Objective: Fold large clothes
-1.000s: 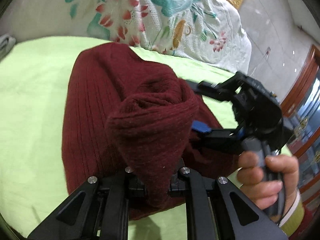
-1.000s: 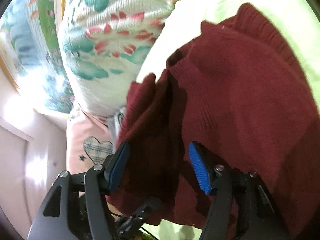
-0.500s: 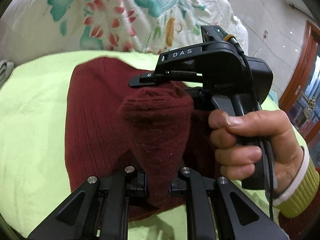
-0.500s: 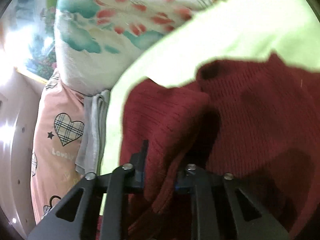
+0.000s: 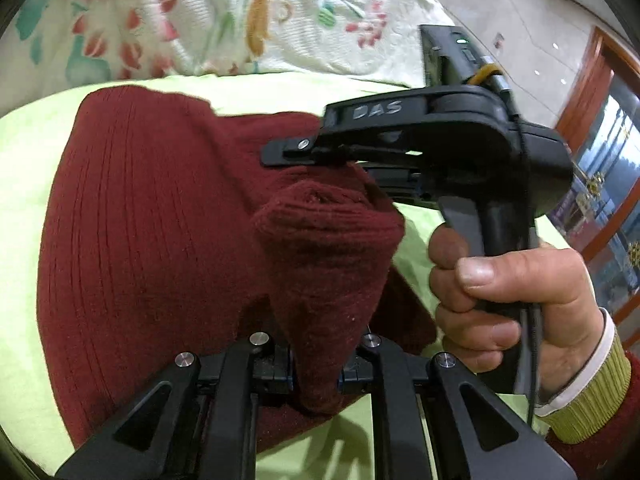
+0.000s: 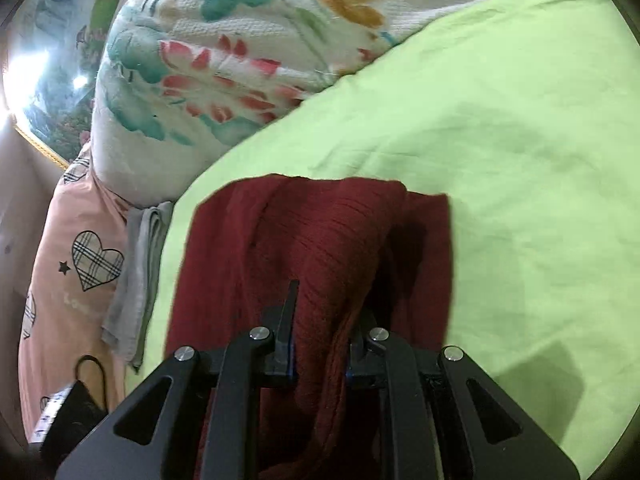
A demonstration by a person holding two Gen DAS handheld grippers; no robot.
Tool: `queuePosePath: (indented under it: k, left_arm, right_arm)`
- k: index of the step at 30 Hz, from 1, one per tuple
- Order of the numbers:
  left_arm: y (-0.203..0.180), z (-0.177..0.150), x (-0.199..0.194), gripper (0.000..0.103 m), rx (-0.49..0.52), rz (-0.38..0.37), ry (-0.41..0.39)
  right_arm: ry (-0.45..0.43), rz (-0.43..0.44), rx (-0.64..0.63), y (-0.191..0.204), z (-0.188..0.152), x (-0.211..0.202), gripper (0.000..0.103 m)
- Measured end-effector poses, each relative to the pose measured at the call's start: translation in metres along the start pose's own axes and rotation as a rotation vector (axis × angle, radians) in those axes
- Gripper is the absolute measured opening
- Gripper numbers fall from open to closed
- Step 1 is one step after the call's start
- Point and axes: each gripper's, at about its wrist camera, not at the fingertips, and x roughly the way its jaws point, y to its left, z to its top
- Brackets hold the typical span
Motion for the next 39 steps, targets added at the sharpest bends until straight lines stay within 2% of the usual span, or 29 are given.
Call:
queuePosePath:
  k: [8, 13, 15, 16, 18, 19, 20, 21, 22, 25, 28, 32, 39]
  left_arm:
    - [-0.005, -0.001, 0.008, 0.015, 0.021, 0.006, 0.030]
    - [-0.002, 0.006, -0.004, 0.027, -0.021, -0.037, 0.048]
    - [0.001, 0.004, -0.021, 0.040, -0.049, -0.063, 0.041]
    - [0.004, 0.003, -0.030, 0.043, -0.066, -0.076, 0.033]
    - [0.012, 0.000, -0.050, 0.054, -0.093, -0.089, 0.011]
    - [0.016, -0.001, -0.060, 0.058, -0.101, -0.086, -0.005]
    - [0.024, -0.001, -0.072, 0.066, -0.112, -0.075, -0.025]
    - [0.030, -0.001, -0.079, 0.072, -0.124, -0.061, -0.037]
    - [0.039, 0.000, -0.085, 0.073, -0.142, -0.045, -0.046]
    - [0.071, 0.000, -0.097, 0.080, -0.222, -0.037, -0.052]
    - [0.105, 0.002, -0.095, 0.081, -0.314, -0.022, -0.043]
    - [0.141, 0.010, -0.071, 0.081, -0.414, -0.082, -0.007]
    - [0.162, 0.020, -0.028, 0.082, -0.457, -0.168, 0.054]
  right_arm:
    - [-0.002, -0.057, -0.052, -0.006, -0.004, 0.005, 0.018]
    - [-0.015, -0.078, -0.065, -0.006, -0.006, 0.000, 0.026]
    - [-0.017, -0.090, -0.066, -0.006, -0.007, -0.005, 0.031]
    - [-0.016, -0.090, -0.061, -0.006, -0.008, -0.007, 0.034]
    - [-0.024, -0.102, -0.059, -0.005, -0.010, -0.015, 0.042]
    - [-0.030, -0.109, -0.061, -0.004, -0.012, -0.019, 0.054]
    - [-0.040, -0.123, -0.060, -0.004, -0.014, -0.026, 0.070]
    - [-0.050, -0.128, -0.057, -0.004, -0.017, -0.031, 0.076]
    - [-0.056, -0.125, -0.054, -0.004, -0.020, -0.035, 0.079]
    - [-0.051, -0.113, -0.032, -0.009, -0.030, -0.042, 0.079]
    - [-0.023, -0.096, -0.002, -0.015, -0.039, -0.041, 0.079]
    - [0.001, -0.071, 0.028, -0.021, -0.044, -0.036, 0.079]
    - [0.008, -0.029, 0.060, -0.023, -0.042, -0.035, 0.079]
